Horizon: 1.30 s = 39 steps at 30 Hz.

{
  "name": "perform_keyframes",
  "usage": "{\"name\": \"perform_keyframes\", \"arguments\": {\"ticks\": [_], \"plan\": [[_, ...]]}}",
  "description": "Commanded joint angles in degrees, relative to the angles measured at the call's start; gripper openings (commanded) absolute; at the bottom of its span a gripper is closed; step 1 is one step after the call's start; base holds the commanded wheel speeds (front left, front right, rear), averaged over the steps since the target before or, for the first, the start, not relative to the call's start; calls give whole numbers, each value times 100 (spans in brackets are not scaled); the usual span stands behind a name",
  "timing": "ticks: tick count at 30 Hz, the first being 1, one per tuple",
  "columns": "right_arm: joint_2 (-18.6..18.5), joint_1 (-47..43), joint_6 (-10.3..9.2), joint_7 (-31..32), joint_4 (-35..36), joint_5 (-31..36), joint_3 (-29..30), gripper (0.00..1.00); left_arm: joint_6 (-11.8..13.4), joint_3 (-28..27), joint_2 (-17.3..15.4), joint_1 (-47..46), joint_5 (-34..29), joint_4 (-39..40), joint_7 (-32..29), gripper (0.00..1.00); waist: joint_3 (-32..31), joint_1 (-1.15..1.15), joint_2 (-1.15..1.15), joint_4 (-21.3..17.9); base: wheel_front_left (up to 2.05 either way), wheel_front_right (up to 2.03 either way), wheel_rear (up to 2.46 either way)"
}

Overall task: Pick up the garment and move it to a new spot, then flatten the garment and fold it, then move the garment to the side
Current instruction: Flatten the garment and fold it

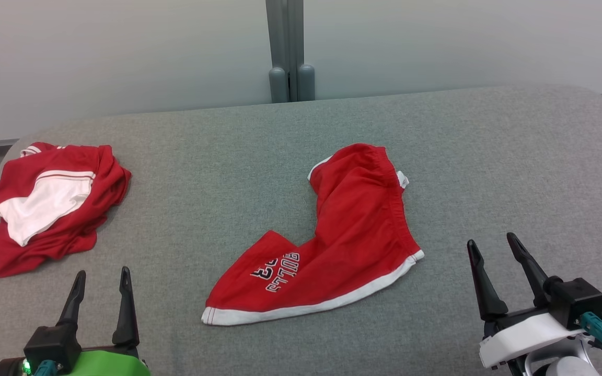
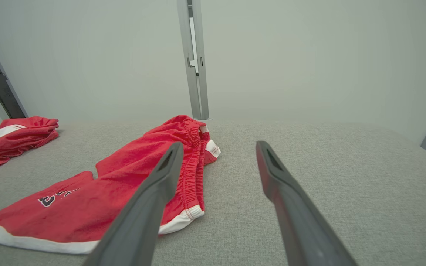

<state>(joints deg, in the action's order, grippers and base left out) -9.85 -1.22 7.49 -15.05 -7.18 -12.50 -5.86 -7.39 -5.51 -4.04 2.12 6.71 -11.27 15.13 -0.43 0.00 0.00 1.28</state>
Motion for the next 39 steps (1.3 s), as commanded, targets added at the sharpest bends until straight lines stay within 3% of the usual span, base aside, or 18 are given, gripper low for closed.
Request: {"name": "perform_keyframes", "arguments": {"ticks": [1,39], "plan": [[-6,-75,1,-18,4,48,-5,100,-17,1,-19,17,27,-21,2,100,0,0,0,3,0,0,0],[11,6,1,-17,-276,4,-52,100,-17,74,-47,24,163,-191,2,100,-1,0,0,25,0,0,0]]}}
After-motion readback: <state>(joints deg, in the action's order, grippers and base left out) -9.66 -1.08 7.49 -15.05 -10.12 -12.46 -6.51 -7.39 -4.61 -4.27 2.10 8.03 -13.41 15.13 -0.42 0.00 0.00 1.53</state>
